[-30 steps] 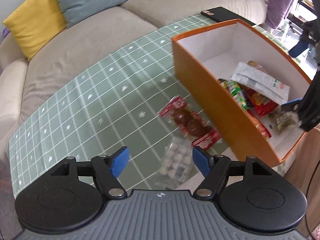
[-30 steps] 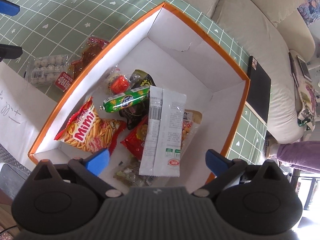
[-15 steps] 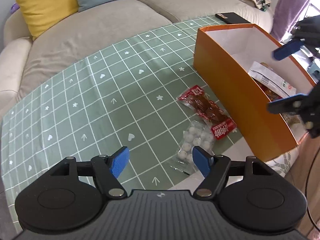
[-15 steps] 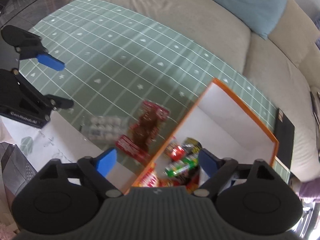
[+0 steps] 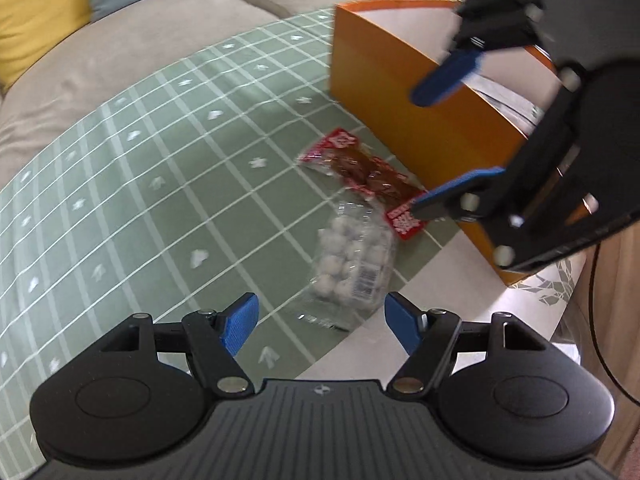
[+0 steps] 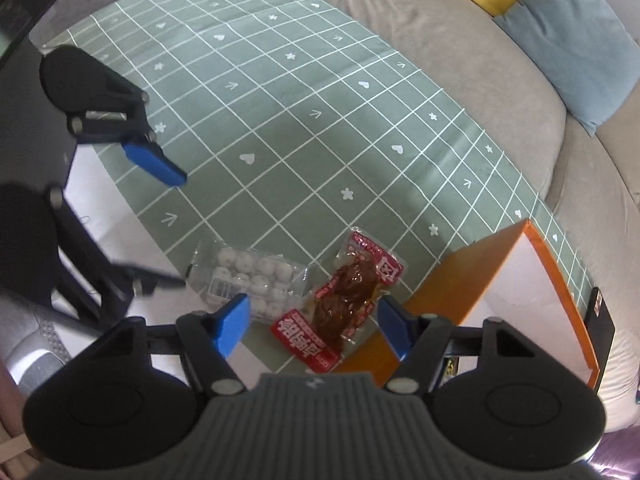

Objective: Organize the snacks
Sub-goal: 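Move both tools back toward the red meat snack and candy tray, then grasp the clear white-candy tray with the left tool while the right tool grasps the red meat snack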

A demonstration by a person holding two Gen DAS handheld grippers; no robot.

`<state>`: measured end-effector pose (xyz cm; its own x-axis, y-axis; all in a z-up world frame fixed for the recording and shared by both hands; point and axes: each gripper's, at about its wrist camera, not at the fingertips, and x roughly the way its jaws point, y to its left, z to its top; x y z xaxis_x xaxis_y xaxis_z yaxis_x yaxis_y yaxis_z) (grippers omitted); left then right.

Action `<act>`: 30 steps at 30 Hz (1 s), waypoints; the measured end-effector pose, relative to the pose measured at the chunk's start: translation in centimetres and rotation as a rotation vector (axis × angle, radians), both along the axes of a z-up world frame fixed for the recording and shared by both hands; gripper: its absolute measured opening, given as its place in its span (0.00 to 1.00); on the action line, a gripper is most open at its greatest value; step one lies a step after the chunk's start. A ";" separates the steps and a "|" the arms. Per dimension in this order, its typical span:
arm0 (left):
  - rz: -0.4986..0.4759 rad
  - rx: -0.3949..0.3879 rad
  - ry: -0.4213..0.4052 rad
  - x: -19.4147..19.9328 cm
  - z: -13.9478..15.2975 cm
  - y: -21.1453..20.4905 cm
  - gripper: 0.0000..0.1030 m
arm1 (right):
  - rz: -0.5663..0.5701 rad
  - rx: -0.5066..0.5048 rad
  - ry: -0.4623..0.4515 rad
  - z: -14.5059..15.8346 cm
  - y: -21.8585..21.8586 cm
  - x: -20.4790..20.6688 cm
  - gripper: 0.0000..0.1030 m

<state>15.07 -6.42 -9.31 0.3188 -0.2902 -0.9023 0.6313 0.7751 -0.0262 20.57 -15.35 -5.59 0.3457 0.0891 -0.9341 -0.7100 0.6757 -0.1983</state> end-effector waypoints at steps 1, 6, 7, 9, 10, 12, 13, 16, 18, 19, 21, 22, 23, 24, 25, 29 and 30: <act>-0.022 -0.005 -0.001 0.0 -0.5 -0.4 0.82 | -0.002 0.004 0.003 -0.2 0.0 0.3 0.66; -0.100 0.026 0.027 0.3 -3.2 -2.0 0.83 | -0.027 0.002 0.018 -1.0 -0.7 1.5 0.66; -0.119 0.036 0.029 0.3 -3.5 -2.2 0.83 | -0.029 0.002 0.021 -1.2 -0.8 1.7 0.66; -0.137 0.059 0.004 0.3 -4.0 -2.7 0.87 | -0.033 0.004 0.028 -1.6 -1.0 2.1 0.66; -0.142 0.063 0.002 0.5 -4.2 -3.0 0.87 | -0.034 0.007 0.032 -1.8 -1.1 2.3 0.66; -0.136 0.063 0.019 0.9 -4.6 -3.4 0.87 | -0.037 0.007 0.039 -2.3 -1.2 2.6 0.66; -0.133 0.066 0.023 1.1 -4.8 -3.6 0.87 | -0.037 0.003 0.040 -2.5 -1.2 2.7 0.66; -0.121 0.065 0.010 1.6 -5.1 -4.2 0.88 | -0.031 -0.019 0.036 -3.3 -1.4 3.0 0.66; -0.102 0.052 0.007 1.8 -5.0 -4.3 0.84 | -0.032 -0.026 0.035 -3.6 -1.6 3.2 0.66; -0.094 0.047 0.003 1.9 -5.0 -4.4 0.81 | -0.035 -0.026 0.036 -3.7 -1.7 3.3 0.66; -0.079 0.038 0.001 1.9 -5.0 -4.3 0.76 | -0.029 -0.023 0.033 -3.8 -1.7 3.4 0.66; -0.071 0.035 0.002 2.0 -4.9 -4.2 0.70 | -0.028 -0.025 0.031 -3.9 -1.7 3.4 0.66; -0.059 0.031 0.007 2.0 -4.8 -4.1 0.68 | -0.026 -0.029 0.030 -4.0 -1.6 3.4 0.66; -0.041 0.033 0.013 2.0 -4.8 -3.9 0.67 | -0.024 -0.031 0.028 -4.0 -1.6 3.5 0.66; -0.021 0.038 0.017 2.0 -4.6 -3.7 0.67 | -0.022 -0.032 0.028 -4.1 -1.5 3.5 0.66; 0.069 0.061 0.035 2.2 -4.5 -2.1 0.66 | -0.012 -0.045 0.027 -4.6 -0.8 3.5 0.66; 0.094 0.067 0.040 2.1 -4.4 -1.5 0.66 | -0.007 -0.052 0.026 -4.8 -0.6 3.5 0.66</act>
<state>17.20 -7.93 -13.68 0.3047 -0.1990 -0.9314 0.5555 0.8315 0.0041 24.11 -15.94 -10.37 0.3215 0.0383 -0.9461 -0.7105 0.6702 -0.2144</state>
